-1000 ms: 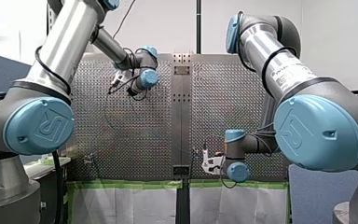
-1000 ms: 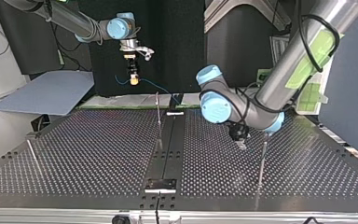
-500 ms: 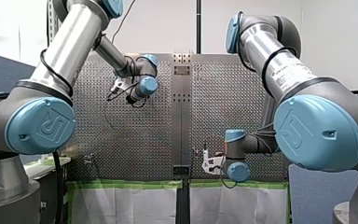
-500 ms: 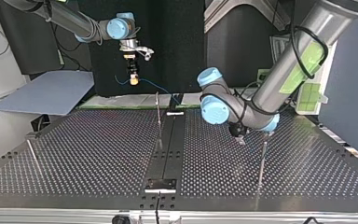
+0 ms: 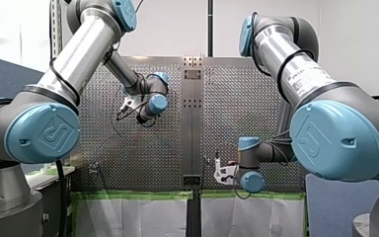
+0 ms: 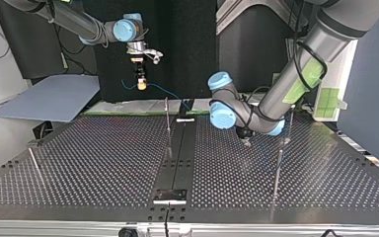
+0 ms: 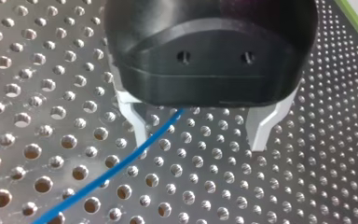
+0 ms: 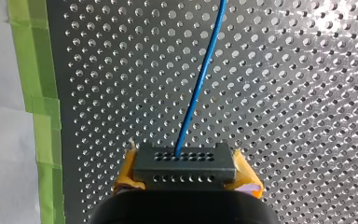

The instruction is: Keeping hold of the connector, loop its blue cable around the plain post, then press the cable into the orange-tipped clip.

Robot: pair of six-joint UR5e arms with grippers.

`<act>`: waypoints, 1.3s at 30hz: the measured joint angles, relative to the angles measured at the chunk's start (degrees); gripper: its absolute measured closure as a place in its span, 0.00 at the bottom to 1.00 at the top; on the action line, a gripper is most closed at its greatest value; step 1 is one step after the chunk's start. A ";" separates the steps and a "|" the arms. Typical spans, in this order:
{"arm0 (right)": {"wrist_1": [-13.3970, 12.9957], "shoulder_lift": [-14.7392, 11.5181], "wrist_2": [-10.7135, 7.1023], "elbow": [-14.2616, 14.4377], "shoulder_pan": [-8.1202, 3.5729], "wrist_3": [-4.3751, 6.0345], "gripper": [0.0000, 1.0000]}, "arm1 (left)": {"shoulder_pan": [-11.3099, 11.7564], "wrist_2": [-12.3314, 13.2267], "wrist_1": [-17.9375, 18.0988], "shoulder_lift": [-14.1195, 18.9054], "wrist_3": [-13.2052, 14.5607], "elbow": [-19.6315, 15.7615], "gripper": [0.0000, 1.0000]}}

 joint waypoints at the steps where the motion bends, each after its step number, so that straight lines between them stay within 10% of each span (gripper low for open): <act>1: 0.00 0.00 0.00 0.00 0.00 0.00 1.00 | -0.02 0.10 0.02 -0.03 -0.04 0.00 0.02; 22: 0.43 -0.01 0.00 0.00 0.00 -0.06 1.00 | -1.66 6.95 2.43 -8.51 -4.64 -0.38 0.02; 39: 0.93 0.00 0.00 0.00 0.17 -0.25 1.00 | -2.74 16.08 4.08 -9.04 -12.04 -1.45 0.02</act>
